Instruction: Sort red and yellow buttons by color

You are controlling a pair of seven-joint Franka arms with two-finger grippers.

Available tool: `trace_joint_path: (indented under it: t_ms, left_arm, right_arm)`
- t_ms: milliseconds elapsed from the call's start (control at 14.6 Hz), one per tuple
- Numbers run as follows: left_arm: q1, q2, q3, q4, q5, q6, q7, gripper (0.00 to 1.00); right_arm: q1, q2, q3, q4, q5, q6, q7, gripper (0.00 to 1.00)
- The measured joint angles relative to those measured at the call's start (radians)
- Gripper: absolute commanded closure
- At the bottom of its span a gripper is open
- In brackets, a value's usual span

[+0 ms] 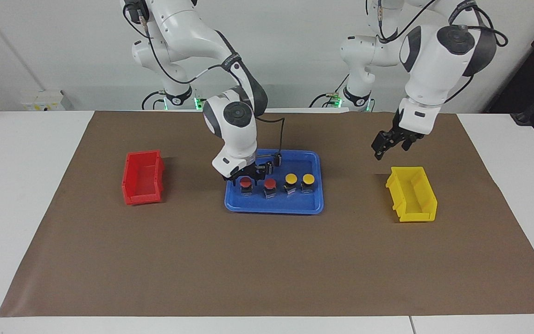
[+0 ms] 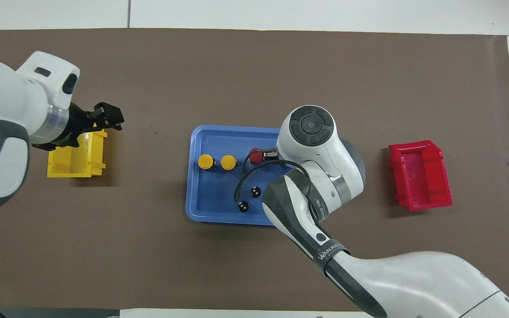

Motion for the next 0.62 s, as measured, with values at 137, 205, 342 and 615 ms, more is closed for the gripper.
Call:
trace_joint_path:
  t_ms: [137, 205, 342, 615]
  left_arm:
    - [-0.062, 0.042, 0.0, -0.016, 0.0, 0.053, -0.111, 0.0]
    - [-0.085, 0.07, 0.0, -0.018, 0.0, 0.078, -0.148, 0.0]
    - [-0.117, 0.128, 0.0, -0.019, 0.0, 0.131, -0.199, 0.03]
    - [-0.176, 0.212, 0.0, -0.019, 0.0, 0.202, -0.249, 0.1]
  right_arm:
    - [0.0, -0.002, 0.0, 0.0, 0.001, 0.001, 0.0, 0.75]
    - [-0.002, -0.005, 0.0, 0.003, 0.001, 0.001, 0.0, 0.75]
    - [-0.012, -0.024, -0.003, 0.03, 0.001, -0.014, -0.002, 0.75]
    - [-0.14, -0.169, -0.007, 0.055, 0.0, -0.21, -0.14, 0.74]
